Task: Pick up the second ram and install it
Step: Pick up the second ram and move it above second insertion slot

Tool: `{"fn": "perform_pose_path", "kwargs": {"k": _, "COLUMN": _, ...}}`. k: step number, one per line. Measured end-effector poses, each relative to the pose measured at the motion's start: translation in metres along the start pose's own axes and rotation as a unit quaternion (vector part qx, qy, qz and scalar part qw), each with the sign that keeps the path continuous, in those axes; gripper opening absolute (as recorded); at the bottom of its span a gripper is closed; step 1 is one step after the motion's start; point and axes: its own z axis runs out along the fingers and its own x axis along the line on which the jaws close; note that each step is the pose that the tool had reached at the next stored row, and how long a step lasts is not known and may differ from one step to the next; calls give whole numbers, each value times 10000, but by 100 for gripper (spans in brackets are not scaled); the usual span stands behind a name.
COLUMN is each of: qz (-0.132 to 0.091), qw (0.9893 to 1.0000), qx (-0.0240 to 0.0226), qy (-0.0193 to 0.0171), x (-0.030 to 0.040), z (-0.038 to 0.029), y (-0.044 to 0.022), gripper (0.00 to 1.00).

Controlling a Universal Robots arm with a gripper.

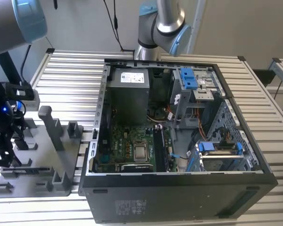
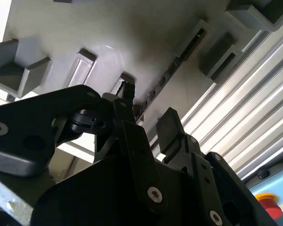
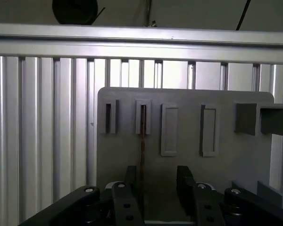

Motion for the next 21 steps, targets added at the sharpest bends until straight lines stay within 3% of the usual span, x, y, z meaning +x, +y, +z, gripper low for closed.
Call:
{"fn": "perform_pose_path", "kwargs": {"k": 14, "qz": -147, "qw": 9999, "qx": -4, "qy": 25, "x": 30, "z": 173, "y": -4, "gripper": 48}}
{"fn": "perform_pose_path", "kwargs": {"k": 21, "qz": -228, "qw": 9997, "qx": -2, "qy": 76, "x": 34, "z": 239, "y": 1, "gripper": 48}}
